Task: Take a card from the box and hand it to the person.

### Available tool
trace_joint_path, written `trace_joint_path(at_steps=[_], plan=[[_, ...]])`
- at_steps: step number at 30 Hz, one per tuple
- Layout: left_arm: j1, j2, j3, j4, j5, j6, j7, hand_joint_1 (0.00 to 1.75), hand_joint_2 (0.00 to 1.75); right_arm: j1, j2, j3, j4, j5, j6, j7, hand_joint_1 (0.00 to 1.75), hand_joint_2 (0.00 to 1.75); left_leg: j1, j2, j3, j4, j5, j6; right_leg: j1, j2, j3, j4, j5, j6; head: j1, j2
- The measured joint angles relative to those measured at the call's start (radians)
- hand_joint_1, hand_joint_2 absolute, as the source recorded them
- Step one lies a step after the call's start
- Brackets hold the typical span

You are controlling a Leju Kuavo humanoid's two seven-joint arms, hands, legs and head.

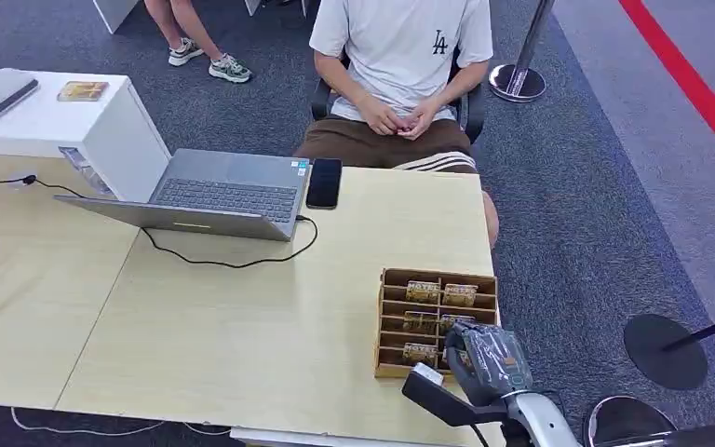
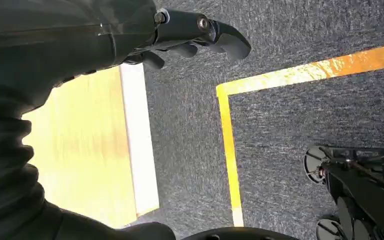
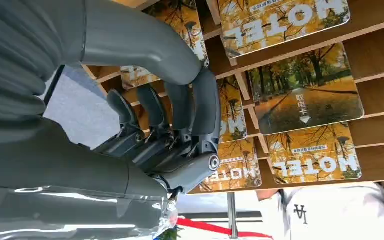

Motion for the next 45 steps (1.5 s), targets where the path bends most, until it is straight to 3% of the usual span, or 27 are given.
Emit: trace_joint_path(at_steps=[45], plan=[[0.000,0.000,0.000,0.000,-0.002,-0.006,-0.004,0.00,0.00,-0.002,0.001,0.000,0.000,0.002,-0.019,-0.010,1.57,1.75,0.000,0.000,0.000,0.000,0.000,0.000,0.000,0.000,0.000,0.000,0.000,0.000,0.000,0.000]])
